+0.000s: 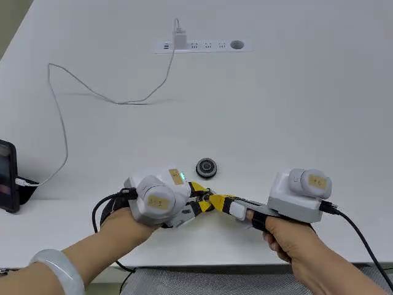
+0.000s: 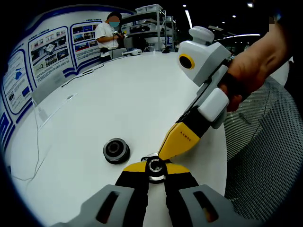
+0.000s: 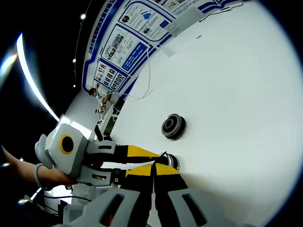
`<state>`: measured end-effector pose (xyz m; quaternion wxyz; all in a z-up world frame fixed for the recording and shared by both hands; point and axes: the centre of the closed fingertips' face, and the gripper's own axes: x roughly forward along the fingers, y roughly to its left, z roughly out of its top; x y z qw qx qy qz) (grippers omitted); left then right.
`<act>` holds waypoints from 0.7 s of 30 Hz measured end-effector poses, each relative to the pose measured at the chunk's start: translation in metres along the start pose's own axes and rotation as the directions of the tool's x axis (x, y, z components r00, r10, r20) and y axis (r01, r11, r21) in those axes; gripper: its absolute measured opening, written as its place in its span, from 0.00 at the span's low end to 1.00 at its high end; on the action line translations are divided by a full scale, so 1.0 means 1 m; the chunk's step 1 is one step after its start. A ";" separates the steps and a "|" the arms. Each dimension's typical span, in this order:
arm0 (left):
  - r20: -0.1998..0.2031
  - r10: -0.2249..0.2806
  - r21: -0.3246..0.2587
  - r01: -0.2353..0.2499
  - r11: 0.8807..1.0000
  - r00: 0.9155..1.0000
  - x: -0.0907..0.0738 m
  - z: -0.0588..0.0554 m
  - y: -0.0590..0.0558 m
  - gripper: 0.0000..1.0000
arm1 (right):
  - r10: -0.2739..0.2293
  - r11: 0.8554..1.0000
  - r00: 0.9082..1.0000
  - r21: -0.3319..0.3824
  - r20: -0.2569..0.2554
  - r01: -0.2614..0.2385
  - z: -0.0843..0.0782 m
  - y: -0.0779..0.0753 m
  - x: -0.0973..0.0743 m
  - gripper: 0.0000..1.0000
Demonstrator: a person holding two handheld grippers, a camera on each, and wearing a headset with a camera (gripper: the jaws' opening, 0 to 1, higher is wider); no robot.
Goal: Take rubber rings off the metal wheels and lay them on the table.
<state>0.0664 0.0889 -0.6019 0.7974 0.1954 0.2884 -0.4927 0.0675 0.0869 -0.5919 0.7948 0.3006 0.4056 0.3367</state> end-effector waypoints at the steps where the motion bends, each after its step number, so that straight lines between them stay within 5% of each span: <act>1: 0.000 0.000 0.002 0.000 1.000 1.000 0.000 0.000 0.000 0.12 | 0.003 1.000 1.000 0.003 -0.001 -0.003 0.000 0.001 0.000 0.01; 11: -0.011 -0.006 0.013 0.007 1.000 1.000 0.000 0.000 -0.001 0.13 | 0.009 1.000 1.000 0.012 0.006 -0.009 0.000 0.003 -0.002 0.02; 12: -0.086 -0.032 -0.008 0.031 0.999 0.996 -0.004 -0.014 -0.006 0.14 | 0.005 1.000 1.000 0.009 0.006 -0.005 -0.001 0.002 -0.002 0.02; 13: -0.008 -0.019 0.001 0.019 1.000 1.000 0.000 0.000 -0.002 0.14 | 0.005 1.000 1.000 0.008 0.006 -0.006 -0.001 0.003 -0.001 0.02; 21: -0.013 -0.027 0.009 0.027 1.000 1.000 -0.003 0.001 -0.003 0.14 | -0.009 1.000 1.000 0.008 0.006 0.009 -0.002 -0.001 0.000 0.02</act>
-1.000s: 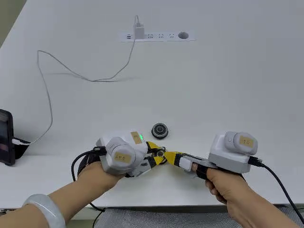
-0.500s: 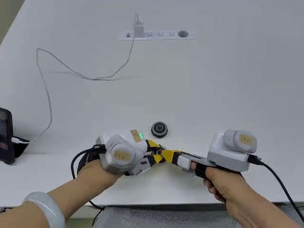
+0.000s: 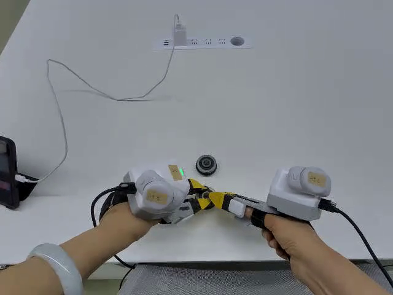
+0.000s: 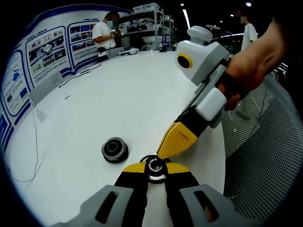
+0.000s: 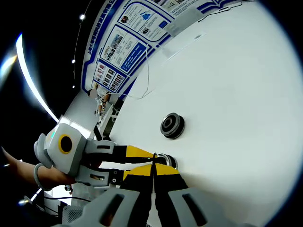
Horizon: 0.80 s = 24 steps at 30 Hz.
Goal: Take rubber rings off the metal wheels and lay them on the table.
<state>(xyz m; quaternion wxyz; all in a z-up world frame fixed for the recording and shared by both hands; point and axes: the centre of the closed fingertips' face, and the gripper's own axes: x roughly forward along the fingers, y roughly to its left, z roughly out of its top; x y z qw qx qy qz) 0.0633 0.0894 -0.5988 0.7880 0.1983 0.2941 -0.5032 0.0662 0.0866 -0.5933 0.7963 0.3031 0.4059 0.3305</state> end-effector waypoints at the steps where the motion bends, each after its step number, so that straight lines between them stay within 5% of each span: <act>1: 0.003 0.001 -0.004 -0.001 1.000 1.000 0.000 0.000 0.001 0.14 | 0.000 1.000 1.000 -0.001 0.001 0.000 0.000 0.000 0.000 0.02; 6: 0.026 0.003 -0.009 -0.003 1.000 1.000 -0.003 0.003 0.003 0.09 | -0.005 1.000 1.000 -0.004 0.005 0.005 0.002 0.000 0.000 0.02; 24: 0.054 0.046 -0.034 -0.044 0.998 0.997 -0.012 0.005 0.013 0.26 | 0.013 1.000 1.000 0.004 0.009 -0.013 0.003 0.005 0.000 0.02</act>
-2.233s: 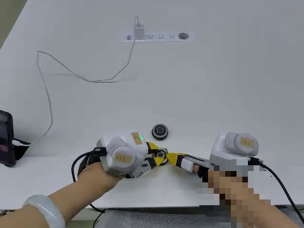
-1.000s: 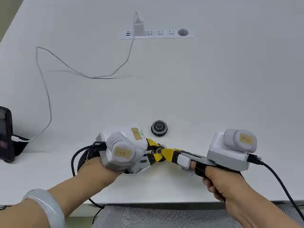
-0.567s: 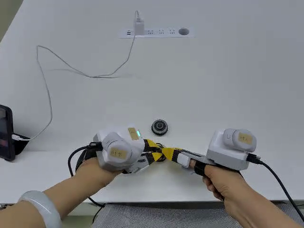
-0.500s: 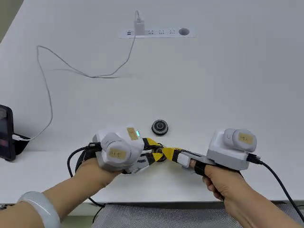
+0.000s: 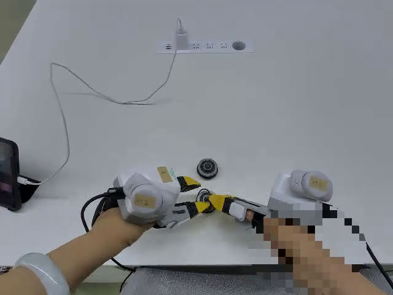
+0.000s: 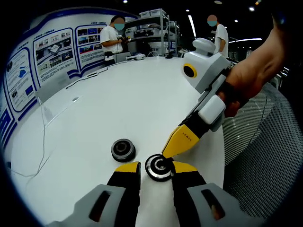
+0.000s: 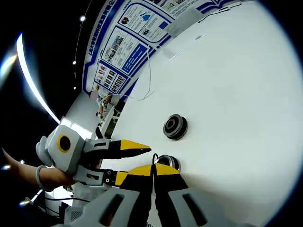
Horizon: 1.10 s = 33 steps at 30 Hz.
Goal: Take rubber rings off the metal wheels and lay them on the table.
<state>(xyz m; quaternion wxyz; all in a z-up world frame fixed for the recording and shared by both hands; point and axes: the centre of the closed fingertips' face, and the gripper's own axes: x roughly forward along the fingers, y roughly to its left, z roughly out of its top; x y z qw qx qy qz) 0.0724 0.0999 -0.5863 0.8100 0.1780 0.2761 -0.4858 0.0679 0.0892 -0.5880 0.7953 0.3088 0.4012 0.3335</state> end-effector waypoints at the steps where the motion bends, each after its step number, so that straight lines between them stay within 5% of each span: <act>1: 0.004 -0.003 -0.007 0.003 1.000 1.000 -0.001 0.000 -0.001 0.27 | 0.001 1.000 1.000 -0.001 0.000 -0.001 0.000 0.000 0.000 0.02; 12: 0.001 0.009 -0.015 -0.009 1.000 1.000 -0.004 -0.007 -0.001 0.40 | 0.027 1.000 1.000 -0.001 0.005 -0.027 0.001 0.009 0.000 0.02; 33: 0.027 0.022 -0.046 -0.020 0.999 0.999 -0.010 -0.010 -0.002 0.41 | 0.075 0.995 0.993 0.056 0.093 -0.081 0.024 0.022 -0.016 0.02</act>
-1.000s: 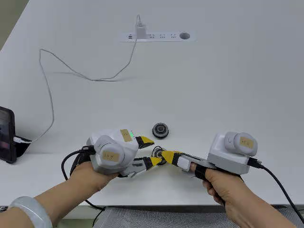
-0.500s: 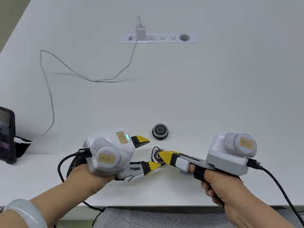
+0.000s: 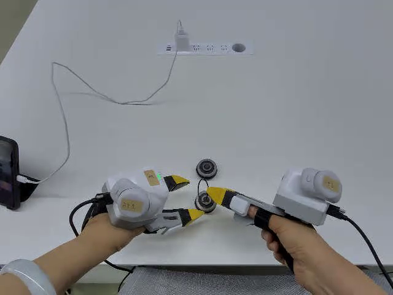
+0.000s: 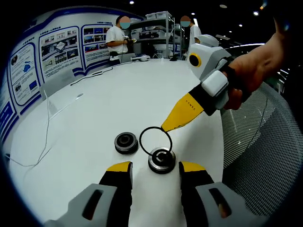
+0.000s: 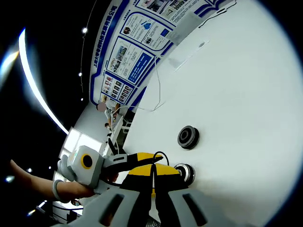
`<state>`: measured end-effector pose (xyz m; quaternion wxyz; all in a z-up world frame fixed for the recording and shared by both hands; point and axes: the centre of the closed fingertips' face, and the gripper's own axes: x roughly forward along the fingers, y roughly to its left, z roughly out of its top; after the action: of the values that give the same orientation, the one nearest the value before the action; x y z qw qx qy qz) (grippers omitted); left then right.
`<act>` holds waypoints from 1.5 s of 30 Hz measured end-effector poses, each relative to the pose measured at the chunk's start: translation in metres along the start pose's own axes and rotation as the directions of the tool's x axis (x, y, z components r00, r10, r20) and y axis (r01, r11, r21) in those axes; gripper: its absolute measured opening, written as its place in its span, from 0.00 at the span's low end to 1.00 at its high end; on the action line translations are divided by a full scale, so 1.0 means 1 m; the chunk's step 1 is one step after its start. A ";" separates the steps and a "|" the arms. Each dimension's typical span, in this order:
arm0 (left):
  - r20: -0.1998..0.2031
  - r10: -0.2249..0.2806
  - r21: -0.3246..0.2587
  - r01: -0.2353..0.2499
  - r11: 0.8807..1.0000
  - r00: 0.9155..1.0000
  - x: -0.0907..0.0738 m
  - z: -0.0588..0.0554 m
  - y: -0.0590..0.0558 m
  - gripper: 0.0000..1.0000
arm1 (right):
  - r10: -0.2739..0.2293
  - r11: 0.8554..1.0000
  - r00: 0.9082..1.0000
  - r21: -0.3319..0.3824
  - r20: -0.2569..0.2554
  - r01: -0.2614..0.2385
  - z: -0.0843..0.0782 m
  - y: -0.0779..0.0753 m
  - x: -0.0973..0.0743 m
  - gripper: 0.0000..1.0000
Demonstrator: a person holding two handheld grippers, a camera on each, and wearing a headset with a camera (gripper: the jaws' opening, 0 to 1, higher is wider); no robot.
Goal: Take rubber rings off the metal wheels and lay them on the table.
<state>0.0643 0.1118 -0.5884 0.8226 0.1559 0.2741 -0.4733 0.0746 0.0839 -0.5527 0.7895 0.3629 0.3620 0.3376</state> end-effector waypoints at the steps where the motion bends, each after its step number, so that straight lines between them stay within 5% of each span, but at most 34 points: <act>1: 0.000 0.001 -0.001 -0.001 1.000 1.000 0.000 0.000 0.000 0.41 | -0.003 1.000 1.000 0.000 0.006 0.003 0.002 -0.001 -0.002 0.02; 15: 0.003 0.000 -0.004 0.000 1.000 1.000 0.001 0.001 0.000 0.39 | -0.070 0.996 0.993 0.053 0.092 0.065 0.029 -0.034 -0.024 0.02; 32: -0.004 -0.004 -0.001 0.004 1.000 1.000 0.002 0.001 -0.001 0.37 | -0.154 0.980 0.984 0.140 0.091 0.141 0.021 -0.071 -0.032 0.02; 39: -0.002 -0.004 -0.002 0.004 1.000 1.000 0.002 0.002 -0.002 0.37 | -0.211 0.976 0.975 0.076 0.072 0.206 0.018 -0.082 -0.036 0.02; 45: -0.001 -0.003 -0.008 0.003 1.000 1.000 0.001 0.003 -0.002 0.37 | -0.272 0.958 0.962 -0.085 0.036 0.274 0.016 -0.087 -0.036 0.05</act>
<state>0.0637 0.1084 -0.5868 0.8224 0.1524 0.2767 -0.4732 0.0927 0.0058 -0.6051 0.8481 0.2777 0.3838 0.2372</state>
